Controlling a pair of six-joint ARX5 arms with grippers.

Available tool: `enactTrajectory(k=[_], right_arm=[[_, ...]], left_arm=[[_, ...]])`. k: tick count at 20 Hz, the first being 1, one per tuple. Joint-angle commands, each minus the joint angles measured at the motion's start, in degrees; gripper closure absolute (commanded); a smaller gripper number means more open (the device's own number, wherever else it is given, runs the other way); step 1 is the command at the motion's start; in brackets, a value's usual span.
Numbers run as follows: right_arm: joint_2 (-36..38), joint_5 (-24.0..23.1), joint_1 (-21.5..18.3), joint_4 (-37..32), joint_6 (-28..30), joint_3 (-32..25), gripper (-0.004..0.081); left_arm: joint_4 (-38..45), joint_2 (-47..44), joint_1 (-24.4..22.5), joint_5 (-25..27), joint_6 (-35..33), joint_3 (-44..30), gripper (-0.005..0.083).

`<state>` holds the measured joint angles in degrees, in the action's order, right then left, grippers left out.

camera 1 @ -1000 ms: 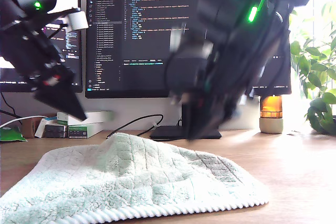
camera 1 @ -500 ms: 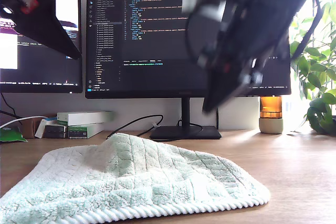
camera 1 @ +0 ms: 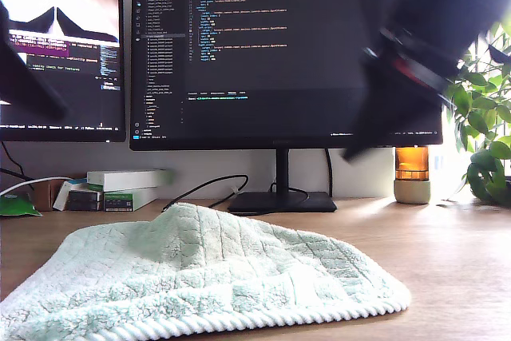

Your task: Fold the tea towel to a neat square and place it to the right

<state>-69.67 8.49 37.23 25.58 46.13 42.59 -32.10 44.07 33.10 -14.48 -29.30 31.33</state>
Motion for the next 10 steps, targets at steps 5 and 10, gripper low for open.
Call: enactTrajectory(k=[5, 10], right_arm=[[-2.6, 4.9, 0.2, -1.1, 14.9, -1.1, 0.0733], [-4.0, 5.1, 0.2, -3.0, 15.8, -1.1, 0.0693]], left_arm=[[-11.6, 3.7, 10.6, -0.2, -8.8, -2.0, 0.0687], [-10.2, 10.4, 11.5, 2.7, -16.3, -2.0, 0.0462]])
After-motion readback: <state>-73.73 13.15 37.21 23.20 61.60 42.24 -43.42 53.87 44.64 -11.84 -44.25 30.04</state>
